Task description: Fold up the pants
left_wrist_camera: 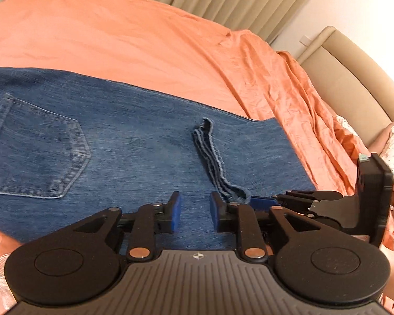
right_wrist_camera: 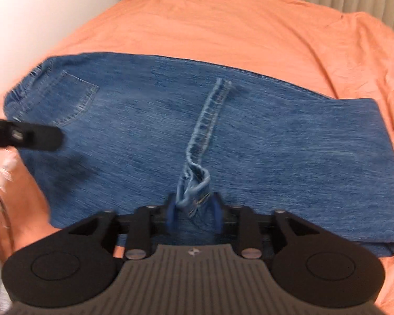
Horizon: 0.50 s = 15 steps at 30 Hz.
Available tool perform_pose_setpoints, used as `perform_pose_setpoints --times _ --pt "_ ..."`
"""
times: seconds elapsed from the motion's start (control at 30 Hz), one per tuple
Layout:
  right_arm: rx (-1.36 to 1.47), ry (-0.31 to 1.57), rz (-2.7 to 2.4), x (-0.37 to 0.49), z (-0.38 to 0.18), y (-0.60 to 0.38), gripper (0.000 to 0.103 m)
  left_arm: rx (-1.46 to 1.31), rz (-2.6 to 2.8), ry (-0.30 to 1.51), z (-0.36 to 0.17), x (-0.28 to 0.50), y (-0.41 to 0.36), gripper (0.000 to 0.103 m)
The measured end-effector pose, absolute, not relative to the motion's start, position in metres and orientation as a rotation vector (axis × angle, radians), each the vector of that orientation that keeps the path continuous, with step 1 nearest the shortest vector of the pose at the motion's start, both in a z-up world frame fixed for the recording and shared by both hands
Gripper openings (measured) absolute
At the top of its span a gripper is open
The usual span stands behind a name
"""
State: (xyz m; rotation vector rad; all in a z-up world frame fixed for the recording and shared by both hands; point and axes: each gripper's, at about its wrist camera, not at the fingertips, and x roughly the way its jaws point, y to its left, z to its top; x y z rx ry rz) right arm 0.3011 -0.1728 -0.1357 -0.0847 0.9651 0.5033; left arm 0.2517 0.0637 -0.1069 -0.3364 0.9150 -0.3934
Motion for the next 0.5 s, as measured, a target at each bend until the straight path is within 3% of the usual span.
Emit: perform_pose_setpoints --times 0.13,0.27,0.5 --pt "-0.042 0.929 0.505 0.297 -0.123 -0.187 0.051 -0.41 -0.424 0.928 -0.112 0.27 0.056 0.04" --pt "0.002 0.841 0.368 0.296 -0.116 -0.21 0.058 -0.519 -0.439 0.939 -0.124 0.297 0.047 0.041" --pt "0.08 0.783 0.211 0.317 -0.125 -0.256 0.058 -0.618 -0.397 0.989 -0.159 0.357 0.03 0.041"
